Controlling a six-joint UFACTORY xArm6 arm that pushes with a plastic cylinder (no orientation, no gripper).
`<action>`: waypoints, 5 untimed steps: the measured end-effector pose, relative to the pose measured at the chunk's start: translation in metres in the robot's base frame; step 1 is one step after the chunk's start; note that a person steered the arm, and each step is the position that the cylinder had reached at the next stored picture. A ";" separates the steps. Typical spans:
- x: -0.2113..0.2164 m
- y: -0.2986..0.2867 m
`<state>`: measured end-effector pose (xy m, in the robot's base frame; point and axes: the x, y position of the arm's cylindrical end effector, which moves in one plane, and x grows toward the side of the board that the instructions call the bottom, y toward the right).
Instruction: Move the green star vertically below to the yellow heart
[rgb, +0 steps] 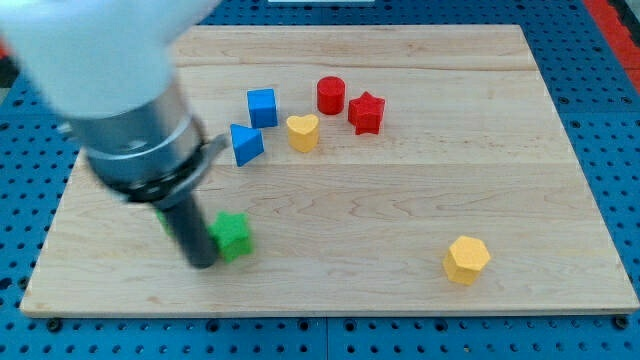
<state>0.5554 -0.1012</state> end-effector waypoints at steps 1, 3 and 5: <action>-0.008 0.011; -0.021 0.056; -0.041 0.061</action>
